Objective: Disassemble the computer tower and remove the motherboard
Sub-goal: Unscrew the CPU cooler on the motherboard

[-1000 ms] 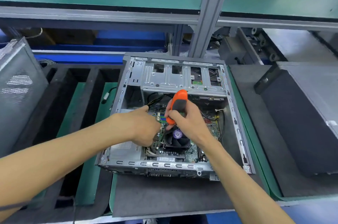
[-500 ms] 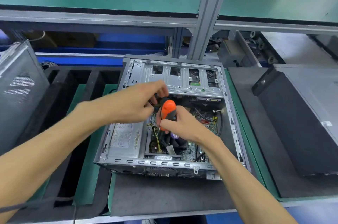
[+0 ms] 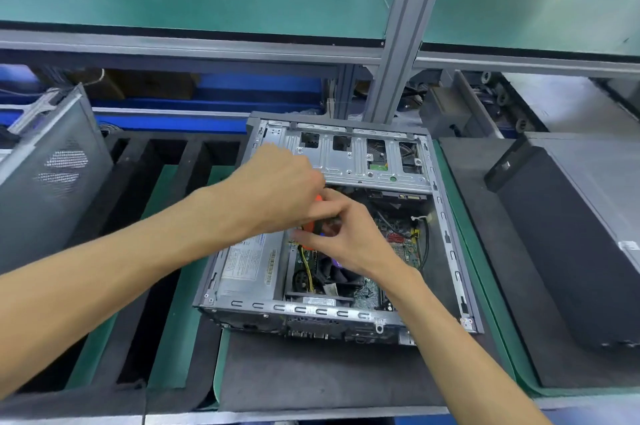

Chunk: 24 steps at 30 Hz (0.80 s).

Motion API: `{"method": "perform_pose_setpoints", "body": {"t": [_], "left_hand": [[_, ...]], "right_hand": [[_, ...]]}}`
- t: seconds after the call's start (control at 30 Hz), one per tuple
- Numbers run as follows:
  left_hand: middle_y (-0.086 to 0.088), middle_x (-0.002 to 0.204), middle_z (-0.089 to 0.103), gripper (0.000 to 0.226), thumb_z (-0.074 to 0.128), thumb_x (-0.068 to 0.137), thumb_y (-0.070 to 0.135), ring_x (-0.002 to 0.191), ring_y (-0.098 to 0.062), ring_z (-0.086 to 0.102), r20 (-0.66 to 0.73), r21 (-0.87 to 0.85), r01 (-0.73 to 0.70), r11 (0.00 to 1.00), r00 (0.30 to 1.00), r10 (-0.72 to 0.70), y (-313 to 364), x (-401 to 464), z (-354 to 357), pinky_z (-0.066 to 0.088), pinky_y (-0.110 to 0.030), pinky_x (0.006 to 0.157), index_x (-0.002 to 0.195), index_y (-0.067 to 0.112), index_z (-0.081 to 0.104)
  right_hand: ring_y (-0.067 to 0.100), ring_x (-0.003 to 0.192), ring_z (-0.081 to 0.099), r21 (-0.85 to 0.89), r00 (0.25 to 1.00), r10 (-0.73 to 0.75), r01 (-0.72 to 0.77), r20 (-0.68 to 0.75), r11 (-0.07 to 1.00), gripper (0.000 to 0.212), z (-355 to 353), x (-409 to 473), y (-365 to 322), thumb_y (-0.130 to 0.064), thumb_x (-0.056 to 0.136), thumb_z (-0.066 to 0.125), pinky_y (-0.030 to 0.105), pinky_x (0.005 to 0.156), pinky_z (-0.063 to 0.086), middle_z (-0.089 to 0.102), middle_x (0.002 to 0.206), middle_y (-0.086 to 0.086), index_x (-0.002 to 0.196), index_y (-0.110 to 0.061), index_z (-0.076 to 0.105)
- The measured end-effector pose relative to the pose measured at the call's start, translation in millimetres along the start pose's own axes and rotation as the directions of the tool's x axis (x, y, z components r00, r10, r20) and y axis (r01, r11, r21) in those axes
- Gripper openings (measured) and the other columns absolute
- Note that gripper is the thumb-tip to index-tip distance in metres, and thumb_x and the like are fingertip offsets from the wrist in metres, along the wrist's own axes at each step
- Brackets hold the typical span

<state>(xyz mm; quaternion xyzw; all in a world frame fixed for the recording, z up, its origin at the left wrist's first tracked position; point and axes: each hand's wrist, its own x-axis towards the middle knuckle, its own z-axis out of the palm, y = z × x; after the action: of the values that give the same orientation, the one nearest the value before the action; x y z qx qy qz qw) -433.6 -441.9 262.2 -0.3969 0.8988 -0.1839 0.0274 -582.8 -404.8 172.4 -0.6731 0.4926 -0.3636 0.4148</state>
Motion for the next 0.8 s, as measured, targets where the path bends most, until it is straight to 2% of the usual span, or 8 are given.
{"method": "perform_pose_setpoints", "body": {"t": [0.07, 0.2, 0.27, 0.43, 0.53, 0.63, 0.7, 0.8], "left_hand": [[0.004, 0.065, 0.043, 0.054, 0.025, 0.094, 0.067, 0.050, -0.015, 0.037, -0.062, -0.077, -0.012, 0.997, 0.998, 0.007, 3.5, -6.9, 0.2, 0.021, -0.029, 0.047, 0.077, 0.023, 0.050], [0.011, 0.109, 0.046, 0.028, 0.057, 0.093, 0.040, 0.066, -0.005, 0.039, 0.052, -0.454, -0.190, 0.871, 0.970, 0.239, -6.6, -15.7, -10.0, 0.040, -0.027, 0.063, 0.118, 0.029, 0.052], [0.009, 0.104, 0.053, 0.025, 0.056, 0.093, 0.044, 0.067, -0.010, 0.041, 0.076, -0.396, -0.185, 0.899, 0.969, 0.233, -8.8, -10.0, -13.4, 0.037, -0.028, 0.063, 0.110, 0.026, 0.058], [0.000, 0.067, 0.056, 0.062, 0.016, 0.095, 0.063, 0.050, -0.020, 0.040, 0.066, 0.024, -0.090, 0.996, 0.994, 0.088, 8.0, 0.1, -10.7, 0.021, -0.029, 0.048, 0.063, 0.019, 0.046], [0.004, 0.086, 0.047, 0.055, 0.016, 0.093, 0.060, 0.068, -0.018, 0.053, 0.042, -0.044, -0.082, 0.996, 0.996, 0.084, 7.1, -7.4, -8.5, 0.027, -0.031, 0.051, 0.088, 0.018, 0.052], [0.012, 0.111, 0.044, 0.026, 0.051, 0.094, 0.034, 0.084, -0.010, 0.049, 0.116, -0.435, -0.182, 0.882, 0.960, 0.255, -3.1, -13.1, -17.3, 0.042, -0.029, 0.069, 0.120, 0.028, 0.049], [0.014, 0.102, 0.045, 0.019, 0.054, 0.094, 0.028, 0.083, -0.011, 0.051, 0.141, -0.448, -0.191, 0.873, 0.950, 0.280, -7.4, -10.9, -17.7, 0.043, -0.027, 0.072, 0.113, 0.027, 0.057], [0.005, 0.090, 0.055, 0.027, 0.044, 0.100, 0.041, 0.069, -0.016, 0.049, 0.148, -0.234, -0.136, 0.963, 0.974, 0.174, -7.8, -2.5, -12.7, 0.041, -0.029, 0.063, 0.095, 0.020, 0.061]], "right_hand": [[0.034, 0.084, 0.062, -0.015, 1.000, -0.005, 0.005, 0.009, 1.000, 0.026, -4.7, -1.3, -0.3, -0.026, 0.081, 0.084, 0.049, 0.075, 0.053, 0.065, 0.092, 0.015, 0.094, -0.014, 0.065], [0.011, 0.058, 0.065, 0.004, 0.994, 0.044, -0.045, 0.104, 0.999, 0.019, -21.4, -4.9, -0.7, -0.020, 0.085, 0.080, 0.019, 0.059, 0.049, 0.067, 0.080, 0.007, 0.081, -0.026, 0.063], [0.006, 0.059, 0.052, -0.060, 0.988, 0.044, -0.036, 0.149, 0.998, 0.018, -19.0, -4.9, -1.2, -0.012, 0.084, 0.076, 0.022, 0.060, 0.043, 0.059, 0.069, -0.001, 0.079, -0.017, 0.060], [0.020, 0.100, 0.064, -0.030, 0.995, 0.024, -0.021, 0.100, 0.999, 0.028, -5.7, -5.4, -1.4, -0.023, 0.085, 0.081, 0.038, 0.092, 0.051, 0.068, 0.106, 0.009, 0.106, -0.010, 0.067], [0.017, 0.097, 0.064, -0.059, 0.992, 0.029, -0.023, 0.120, 0.998, 0.016, -5.3, -1.6, 0.4, -0.024, 0.088, 0.079, 0.035, 0.090, 0.051, 0.070, 0.103, 0.003, 0.100, -0.016, 0.071], [-0.007, 0.071, 0.060, -0.071, 0.987, 0.041, -0.030, 0.155, 0.997, 0.020, -7.6, 0.1, 0.0, -0.023, 0.089, 0.076, 0.009, 0.064, 0.045, 0.065, 0.076, -0.025, 0.081, -0.032, 0.060], [-0.013, 0.079, 0.059, -0.089, 0.988, -0.003, 0.016, 0.152, 0.996, 0.031, -5.7, 1.1, 1.2, -0.021, 0.088, 0.077, 0.004, 0.070, 0.041, 0.065, 0.082, -0.026, 0.081, -0.044, 0.057], [0.003, 0.086, 0.057, -0.146, 0.987, -0.038, 0.062, 0.158, 0.987, 0.024, -0.7, 1.9, 7.0, -0.030, 0.085, 0.080, 0.015, 0.075, 0.043, 0.060, 0.098, -0.004, 0.091, -0.043, 0.061]]}}
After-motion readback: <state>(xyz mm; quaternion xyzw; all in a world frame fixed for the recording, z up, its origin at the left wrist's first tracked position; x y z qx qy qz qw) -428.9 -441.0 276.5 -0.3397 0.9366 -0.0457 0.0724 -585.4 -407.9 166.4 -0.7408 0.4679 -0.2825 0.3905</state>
